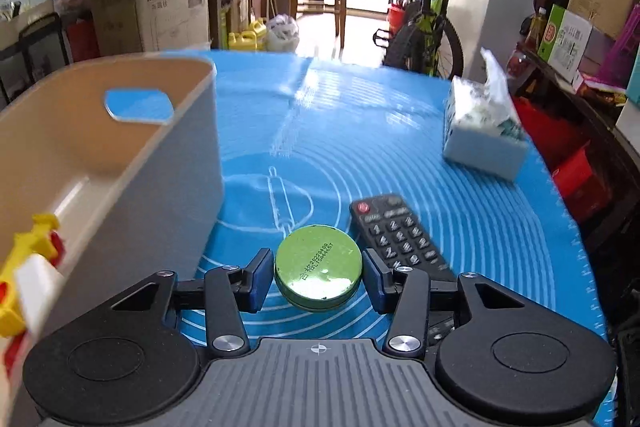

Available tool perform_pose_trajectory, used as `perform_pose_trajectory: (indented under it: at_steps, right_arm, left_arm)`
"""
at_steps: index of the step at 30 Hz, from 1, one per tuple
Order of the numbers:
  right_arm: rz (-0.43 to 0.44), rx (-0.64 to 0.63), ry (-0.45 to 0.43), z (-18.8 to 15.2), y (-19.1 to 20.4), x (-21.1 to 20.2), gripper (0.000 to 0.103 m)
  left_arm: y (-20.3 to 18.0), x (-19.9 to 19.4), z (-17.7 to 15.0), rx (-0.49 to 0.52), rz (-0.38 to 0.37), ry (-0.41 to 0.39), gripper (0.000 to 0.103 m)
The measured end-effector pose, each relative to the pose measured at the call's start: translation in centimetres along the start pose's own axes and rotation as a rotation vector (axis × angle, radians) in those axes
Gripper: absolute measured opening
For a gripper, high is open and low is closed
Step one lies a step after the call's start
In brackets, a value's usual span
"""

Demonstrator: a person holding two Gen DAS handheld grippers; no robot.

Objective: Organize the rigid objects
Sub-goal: 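Close the right gripper on the green round tin and lift it, then carry the green tin into the basket and open the right gripper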

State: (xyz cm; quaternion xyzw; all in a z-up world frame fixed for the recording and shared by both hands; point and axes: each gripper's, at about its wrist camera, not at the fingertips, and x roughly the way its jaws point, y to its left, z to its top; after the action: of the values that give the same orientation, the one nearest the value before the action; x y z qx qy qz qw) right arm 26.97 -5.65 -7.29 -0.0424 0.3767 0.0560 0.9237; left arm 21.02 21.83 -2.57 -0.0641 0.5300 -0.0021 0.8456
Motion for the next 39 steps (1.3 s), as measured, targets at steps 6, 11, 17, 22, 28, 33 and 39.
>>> perform_pose_trajectory:
  at_steps: [6,11,17,22,28,33,39]
  right_arm:
    - [0.01,0.02,-0.07,1.9,-0.3,-4.3,0.053]
    - [0.039,-0.014,-0.135,3.6,1.1,-7.3,0.053]
    - [0.115,-0.056,-0.175,5.1,4.5,-8.7,0.053]
    - [0.189,-0.074,-0.141,5.2,7.6,-7.8,0.053]
    - [0.25,-0.162,-0.062,3.8,11.2,-6.5,0.053]
    - [0.254,-0.237,0.026,2.1,13.6,-5.4,0.053]
    - [0.242,-0.281,0.054,2.0,14.5,-5.0,0.053]
  left_arm:
    - [0.0,0.0,0.0,-0.001,0.0,0.0,0.006]
    - [0.0,0.0,0.0,0.0,0.0,0.0,0.006]
    - [0.0,0.0,0.0,0.0,0.0,0.0,0.006]
    - [0.0,0.0,0.0,0.0,0.0,0.0,0.006]
    - [0.0,0.0,0.0,0.0,0.0,0.0,0.006]
    - [0.0,0.0,0.0,0.0,0.0,0.0,0.006]
    - [0.0,0.0,0.0,0.0,0.0,0.0,0.006]
